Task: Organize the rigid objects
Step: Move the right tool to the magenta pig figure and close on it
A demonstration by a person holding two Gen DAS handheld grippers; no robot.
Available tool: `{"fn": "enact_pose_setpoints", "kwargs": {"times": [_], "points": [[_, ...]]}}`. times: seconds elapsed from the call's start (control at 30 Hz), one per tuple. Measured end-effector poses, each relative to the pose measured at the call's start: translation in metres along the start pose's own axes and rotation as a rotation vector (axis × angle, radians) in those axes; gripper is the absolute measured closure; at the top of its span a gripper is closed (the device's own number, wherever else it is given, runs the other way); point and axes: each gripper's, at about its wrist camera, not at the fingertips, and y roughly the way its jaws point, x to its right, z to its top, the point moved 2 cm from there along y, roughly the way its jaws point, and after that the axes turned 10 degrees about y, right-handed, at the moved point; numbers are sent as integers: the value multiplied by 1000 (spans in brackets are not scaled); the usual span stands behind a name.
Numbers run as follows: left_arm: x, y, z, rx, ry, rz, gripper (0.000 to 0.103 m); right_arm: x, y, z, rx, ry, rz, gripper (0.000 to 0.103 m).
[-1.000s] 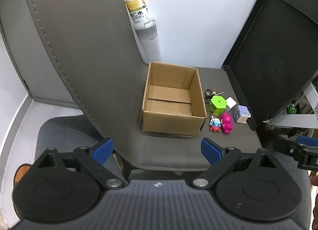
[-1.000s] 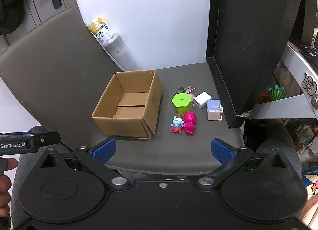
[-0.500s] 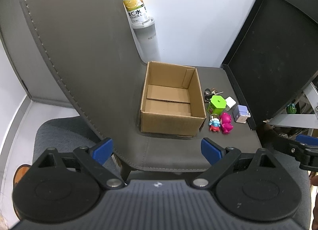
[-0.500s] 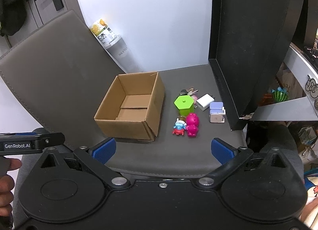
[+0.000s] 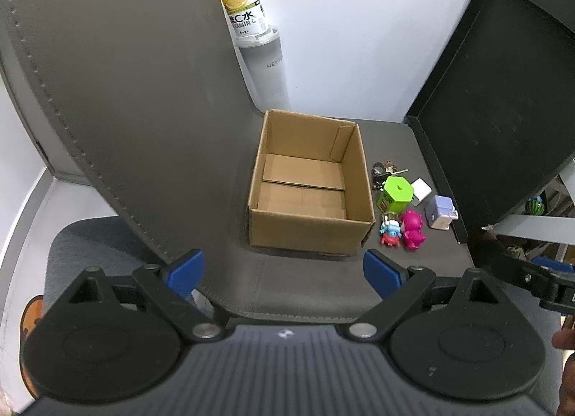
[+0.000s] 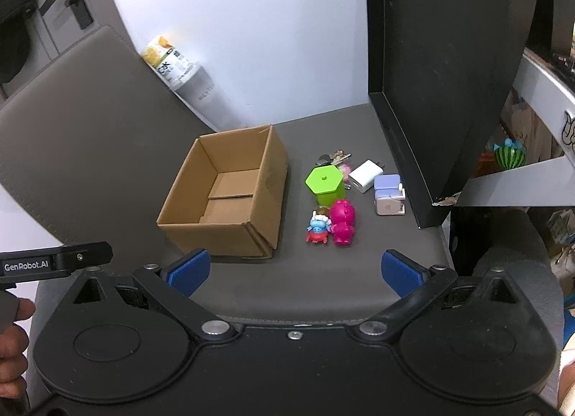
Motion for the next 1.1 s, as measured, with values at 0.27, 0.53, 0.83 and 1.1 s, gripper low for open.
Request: {"fn": "enact_pose_setpoints", "kwargs": {"times": [0.27, 0.53, 0.83, 1.1], "points": [[0, 22, 11, -24, -23, 11, 9, 16, 21, 7, -18, 47, -1, 17], [-4, 45, 20, -51, -37, 17, 10, 30, 42, 12, -43, 96, 2, 25], [-10, 71, 32, -68, -54, 41, 14, 41, 67, 23, -54, 145, -16, 35], [-19, 95, 43, -103, -70, 45, 26, 47, 90, 30, -79, 179, -30, 42]]}}
